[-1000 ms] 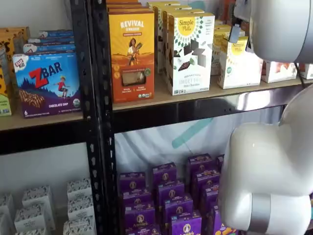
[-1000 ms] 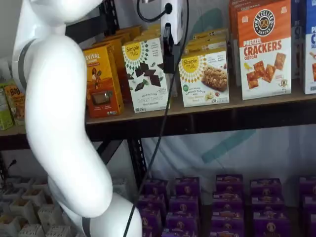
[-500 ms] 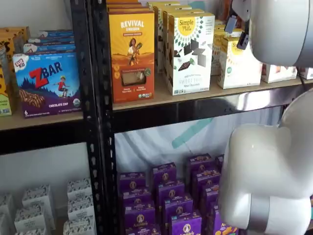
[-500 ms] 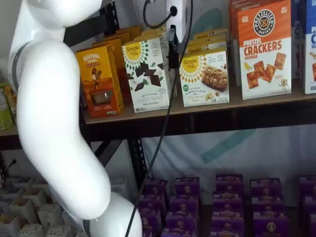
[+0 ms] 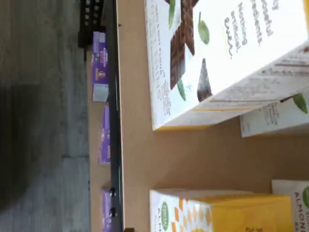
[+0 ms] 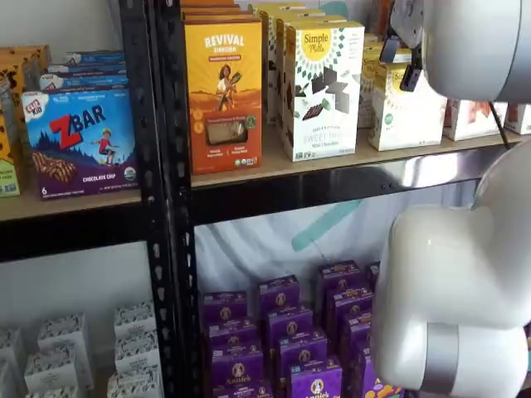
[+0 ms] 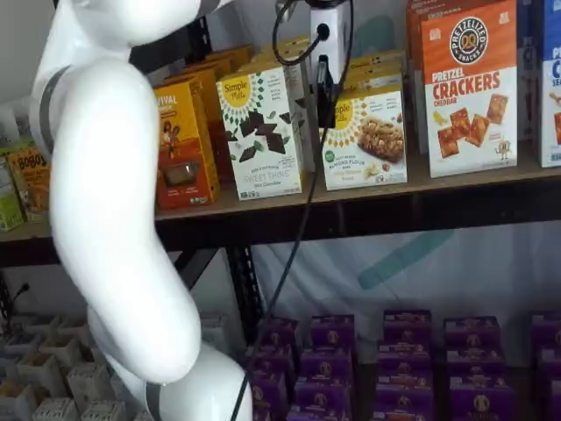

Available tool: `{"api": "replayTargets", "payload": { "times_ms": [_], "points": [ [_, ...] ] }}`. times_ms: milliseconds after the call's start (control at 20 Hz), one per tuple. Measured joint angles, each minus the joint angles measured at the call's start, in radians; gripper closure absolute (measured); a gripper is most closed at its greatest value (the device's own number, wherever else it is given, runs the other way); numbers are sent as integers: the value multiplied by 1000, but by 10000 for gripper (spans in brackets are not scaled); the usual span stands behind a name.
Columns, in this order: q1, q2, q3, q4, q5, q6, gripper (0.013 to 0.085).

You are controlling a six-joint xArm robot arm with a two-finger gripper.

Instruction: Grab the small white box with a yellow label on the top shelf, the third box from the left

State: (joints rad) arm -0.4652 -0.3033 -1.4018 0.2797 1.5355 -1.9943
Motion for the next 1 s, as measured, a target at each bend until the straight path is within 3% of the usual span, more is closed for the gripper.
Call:
{"api": "replayTargets", "payload": {
  "times_ms": [300, 650, 1000],
  "points": [
    [15, 64, -68, -62, 61, 9, 130],
    [42, 79, -69, -123, 78, 25, 130],
    [55, 87, -72, -147, 95, 35, 130]
  ]
}}
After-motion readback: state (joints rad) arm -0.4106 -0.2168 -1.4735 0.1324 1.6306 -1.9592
